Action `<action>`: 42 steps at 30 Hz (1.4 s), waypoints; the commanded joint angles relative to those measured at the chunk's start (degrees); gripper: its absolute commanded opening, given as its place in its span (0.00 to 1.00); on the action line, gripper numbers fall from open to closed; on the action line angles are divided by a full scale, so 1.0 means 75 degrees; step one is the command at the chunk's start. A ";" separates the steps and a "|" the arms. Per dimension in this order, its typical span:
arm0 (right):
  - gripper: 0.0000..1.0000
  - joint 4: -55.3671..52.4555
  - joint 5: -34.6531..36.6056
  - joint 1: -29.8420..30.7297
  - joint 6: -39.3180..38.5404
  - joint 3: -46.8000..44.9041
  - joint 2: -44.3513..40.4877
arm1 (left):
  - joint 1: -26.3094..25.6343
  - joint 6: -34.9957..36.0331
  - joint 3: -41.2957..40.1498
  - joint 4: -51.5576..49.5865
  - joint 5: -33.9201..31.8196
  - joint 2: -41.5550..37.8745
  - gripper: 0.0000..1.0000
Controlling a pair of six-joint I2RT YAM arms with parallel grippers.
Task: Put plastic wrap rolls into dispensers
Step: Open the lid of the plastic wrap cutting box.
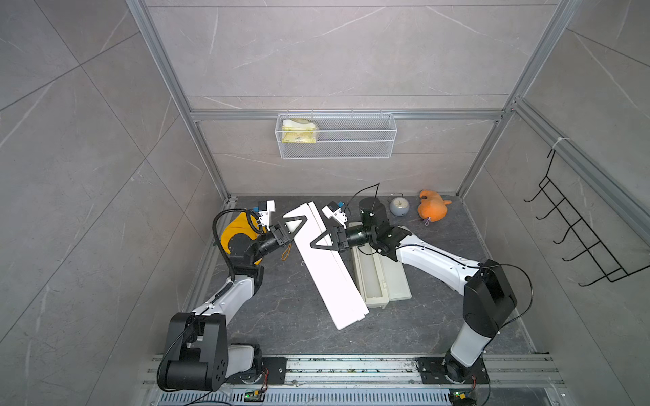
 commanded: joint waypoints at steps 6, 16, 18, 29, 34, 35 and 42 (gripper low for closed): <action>0.80 0.0290 -0.0013 -0.0018 0.0182 0.0000 -0.0047 | 0.0146 0.0536 0.0271 -0.0780 -0.0157 -0.0678 0.94; 0.80 0.0574 -0.0023 -0.0085 0.0373 -0.0152 -0.0059 | 0.0229 -0.0133 0.0115 0.0313 -0.0041 -0.0505 1.00; 0.80 0.0584 -0.0035 -0.0085 0.0386 -0.0175 -0.0072 | 0.0240 -0.0176 0.0073 0.0408 -0.0070 -0.0486 1.00; 0.80 0.0643 -0.0012 -0.0120 0.0467 -0.0178 -0.0005 | 0.0264 -0.0259 0.0094 0.0189 -0.0004 -0.0349 0.71; 0.80 0.1678 -0.0012 -0.0307 0.1199 -0.0497 -0.0022 | 0.0308 -0.0212 0.0063 0.0094 0.0024 -0.0380 0.66; 0.79 0.2169 0.0006 -0.0404 0.1565 -0.0689 -0.0034 | 0.0356 -0.0212 0.0028 0.0112 0.0005 -0.0410 0.66; 0.78 0.3683 0.0320 -0.0925 0.2721 -0.1524 -0.0279 | 0.0774 -0.0451 -0.0345 0.0450 -0.0287 -0.0492 0.65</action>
